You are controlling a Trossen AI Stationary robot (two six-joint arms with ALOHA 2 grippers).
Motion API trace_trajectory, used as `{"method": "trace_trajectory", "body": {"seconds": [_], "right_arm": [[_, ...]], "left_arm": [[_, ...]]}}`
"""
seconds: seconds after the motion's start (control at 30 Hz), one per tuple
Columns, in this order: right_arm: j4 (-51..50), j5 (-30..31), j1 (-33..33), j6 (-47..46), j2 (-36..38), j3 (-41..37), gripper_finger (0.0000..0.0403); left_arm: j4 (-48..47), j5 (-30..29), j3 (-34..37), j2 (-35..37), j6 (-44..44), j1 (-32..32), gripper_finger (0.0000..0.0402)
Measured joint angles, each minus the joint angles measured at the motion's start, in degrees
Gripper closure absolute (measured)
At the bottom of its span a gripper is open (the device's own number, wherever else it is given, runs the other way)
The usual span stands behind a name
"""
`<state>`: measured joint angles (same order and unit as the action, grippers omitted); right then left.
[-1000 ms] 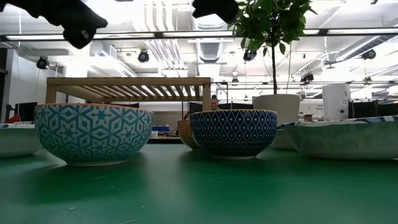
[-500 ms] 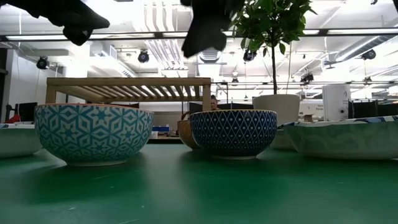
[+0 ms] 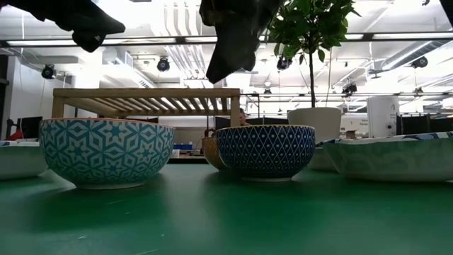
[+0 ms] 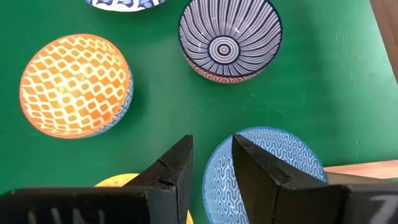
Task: Place and stack bowls onto a shelf
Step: Put the light blue bowl on the shelf
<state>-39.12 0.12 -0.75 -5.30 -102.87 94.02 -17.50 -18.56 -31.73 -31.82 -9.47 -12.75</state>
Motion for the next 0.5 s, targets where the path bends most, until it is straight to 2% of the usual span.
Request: {"method": "trace_trajectory", "body": {"seconds": [0.5], "right_arm": [[2.8, 0.0, -0.1, -0.1, 0.0, 0.0, 0.0303]], "left_arm": [[2.5, -0.4, 0.0, -3.4, 0.8, 0.0, 0.0402]]}}
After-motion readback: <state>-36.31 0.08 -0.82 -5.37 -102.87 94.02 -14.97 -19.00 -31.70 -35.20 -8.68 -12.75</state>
